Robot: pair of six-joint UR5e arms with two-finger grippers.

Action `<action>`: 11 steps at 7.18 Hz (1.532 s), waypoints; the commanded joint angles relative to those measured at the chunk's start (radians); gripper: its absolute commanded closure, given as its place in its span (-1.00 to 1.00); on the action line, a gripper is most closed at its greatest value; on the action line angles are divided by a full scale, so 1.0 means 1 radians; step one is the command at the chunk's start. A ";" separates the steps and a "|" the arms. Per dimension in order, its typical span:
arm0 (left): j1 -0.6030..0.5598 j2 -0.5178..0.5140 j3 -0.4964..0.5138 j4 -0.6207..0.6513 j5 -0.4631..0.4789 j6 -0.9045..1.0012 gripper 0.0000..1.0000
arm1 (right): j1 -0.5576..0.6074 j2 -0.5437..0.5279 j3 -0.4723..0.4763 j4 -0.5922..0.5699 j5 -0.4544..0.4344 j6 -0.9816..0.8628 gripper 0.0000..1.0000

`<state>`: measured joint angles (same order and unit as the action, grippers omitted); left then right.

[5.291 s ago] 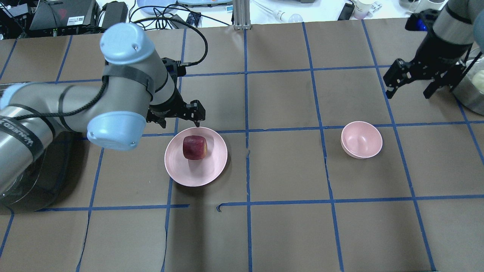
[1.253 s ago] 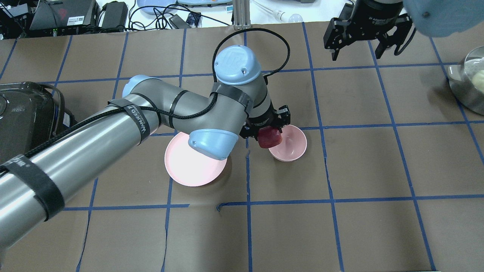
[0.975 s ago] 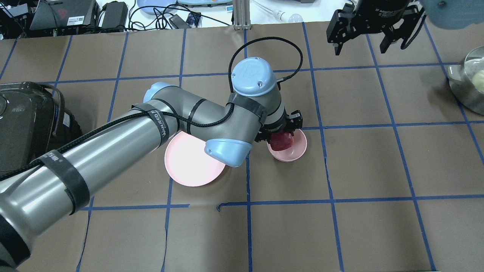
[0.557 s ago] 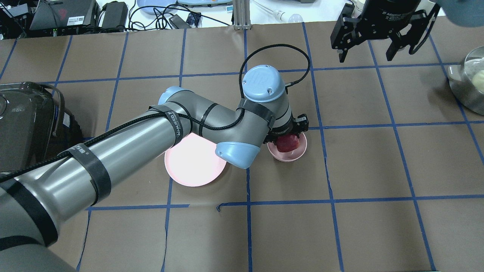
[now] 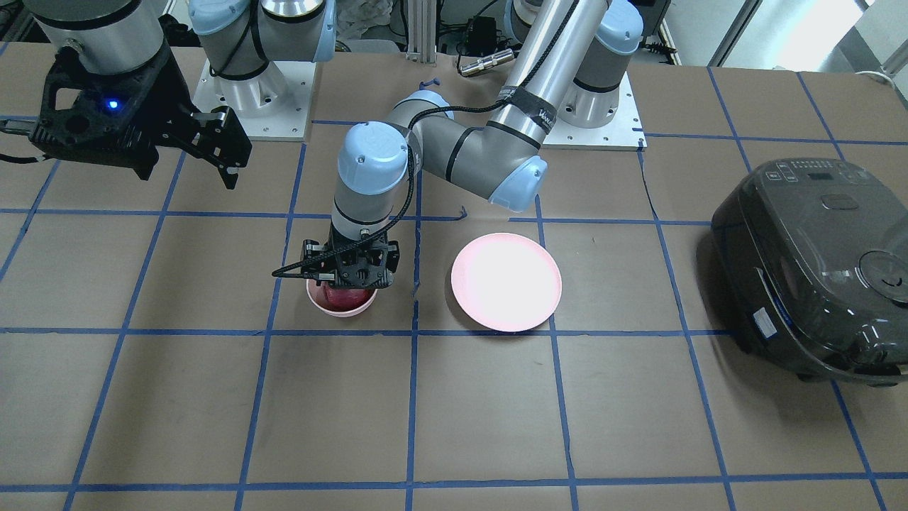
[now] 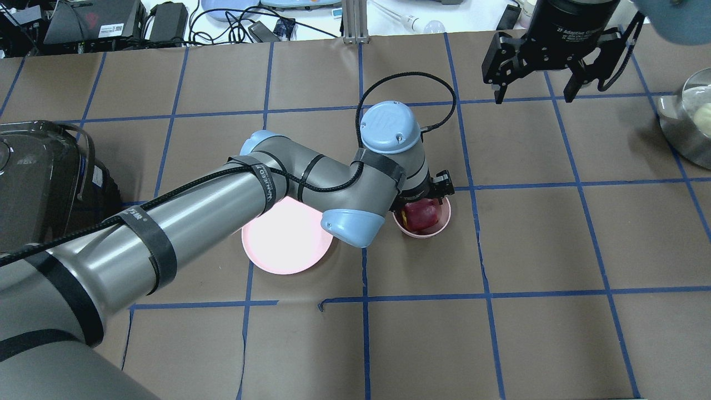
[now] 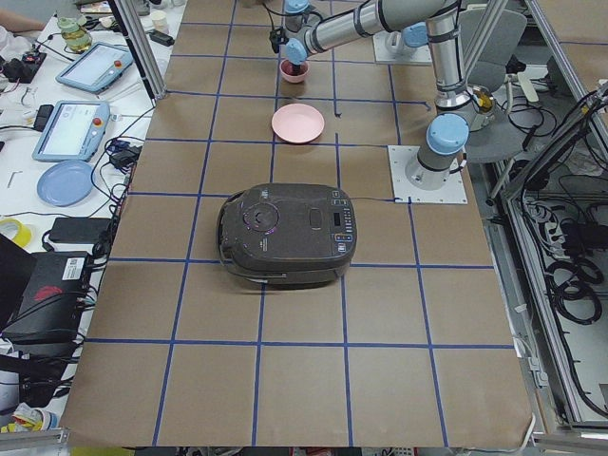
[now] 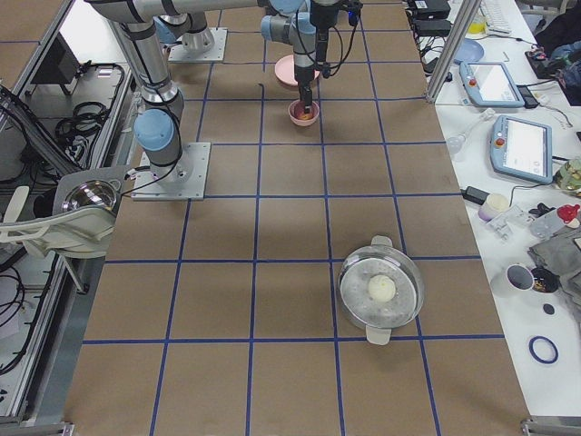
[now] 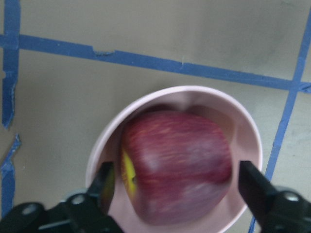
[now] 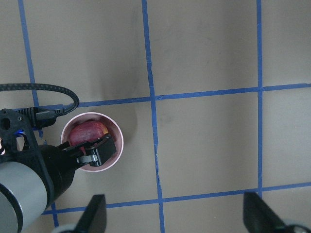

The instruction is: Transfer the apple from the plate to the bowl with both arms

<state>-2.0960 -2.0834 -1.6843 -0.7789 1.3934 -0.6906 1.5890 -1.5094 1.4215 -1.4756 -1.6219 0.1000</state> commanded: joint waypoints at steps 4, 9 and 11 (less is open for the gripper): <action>0.225 0.239 -0.048 -0.182 -0.005 0.350 -0.96 | 0.002 0.000 0.002 -0.005 0.000 0.017 -1.00; 0.465 0.469 0.147 -0.698 0.160 0.542 -0.98 | 0.002 0.005 0.002 -0.025 -0.001 0.017 -1.00; 0.485 0.525 0.152 -0.705 0.055 0.546 -0.96 | 0.002 0.005 0.002 -0.025 -0.001 0.015 -1.00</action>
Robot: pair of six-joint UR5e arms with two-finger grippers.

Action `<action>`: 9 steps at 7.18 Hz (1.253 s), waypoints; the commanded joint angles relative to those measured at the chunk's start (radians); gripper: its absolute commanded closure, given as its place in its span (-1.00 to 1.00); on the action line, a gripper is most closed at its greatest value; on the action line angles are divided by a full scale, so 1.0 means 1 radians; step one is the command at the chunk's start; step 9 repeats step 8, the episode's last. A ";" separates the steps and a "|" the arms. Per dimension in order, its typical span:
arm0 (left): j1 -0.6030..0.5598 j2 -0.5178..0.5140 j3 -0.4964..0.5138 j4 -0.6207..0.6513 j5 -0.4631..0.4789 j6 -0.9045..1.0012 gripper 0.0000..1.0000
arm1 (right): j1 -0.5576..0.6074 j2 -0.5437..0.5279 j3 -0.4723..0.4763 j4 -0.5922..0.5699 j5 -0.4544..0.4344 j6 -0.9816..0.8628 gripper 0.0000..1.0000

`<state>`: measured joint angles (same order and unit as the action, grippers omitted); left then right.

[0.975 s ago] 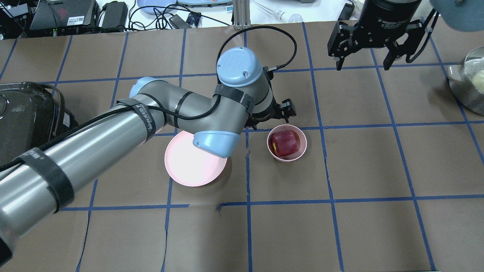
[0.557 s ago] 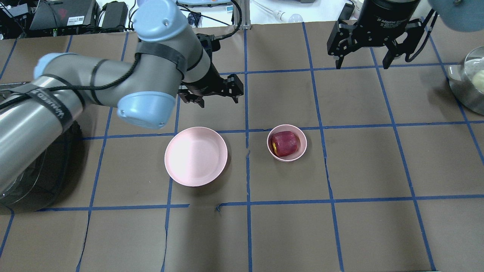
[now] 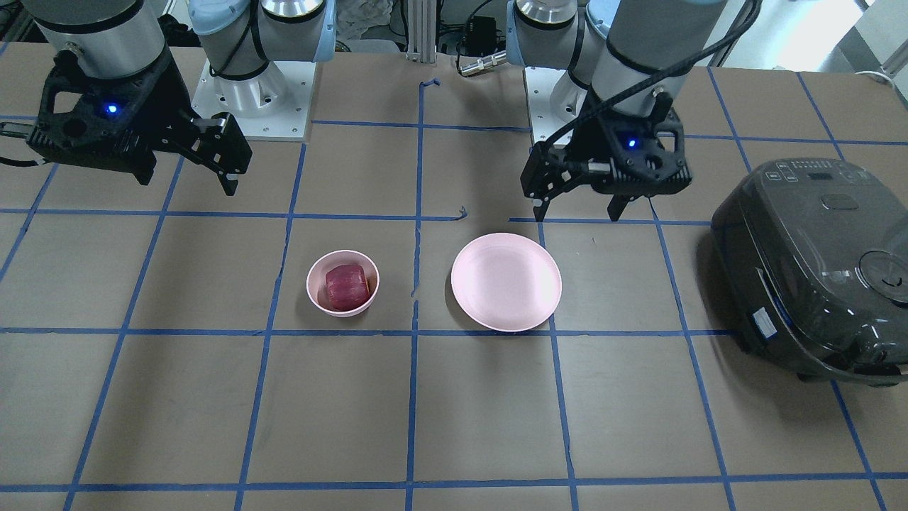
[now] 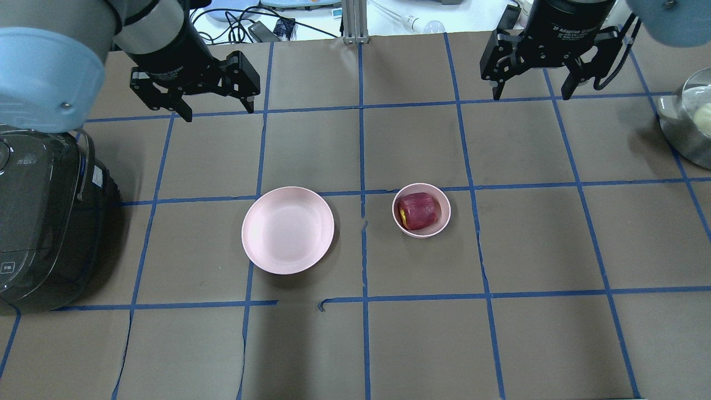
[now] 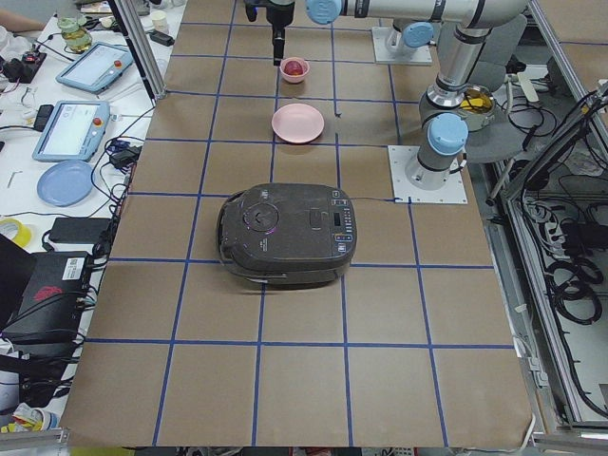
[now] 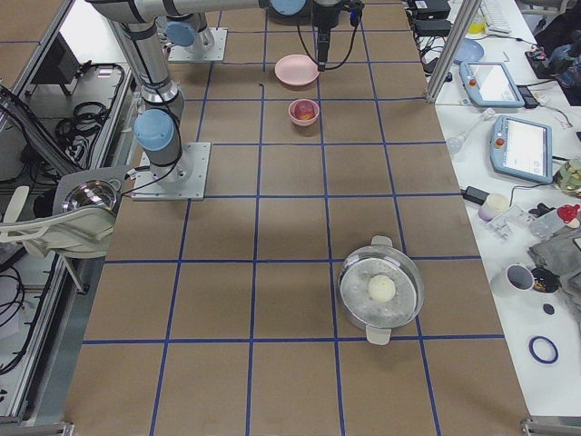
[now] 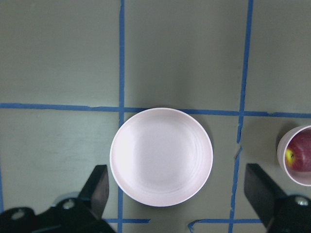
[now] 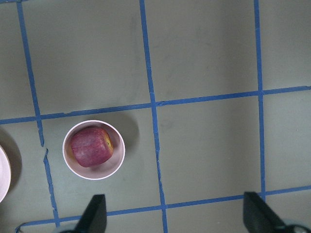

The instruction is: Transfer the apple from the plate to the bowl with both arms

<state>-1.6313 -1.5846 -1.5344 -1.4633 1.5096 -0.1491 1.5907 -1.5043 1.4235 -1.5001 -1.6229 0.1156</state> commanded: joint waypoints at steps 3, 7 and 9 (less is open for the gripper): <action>0.028 0.028 0.013 -0.052 0.086 0.092 -0.98 | 0.000 0.001 0.000 0.000 0.000 -0.001 -1.00; 0.030 0.024 0.013 -0.066 0.087 0.098 -0.97 | -0.001 0.001 0.000 0.000 0.000 -0.002 -1.00; 0.028 0.023 0.014 -0.083 0.086 0.098 -0.96 | 0.000 0.001 0.000 0.000 -0.002 -0.002 -1.00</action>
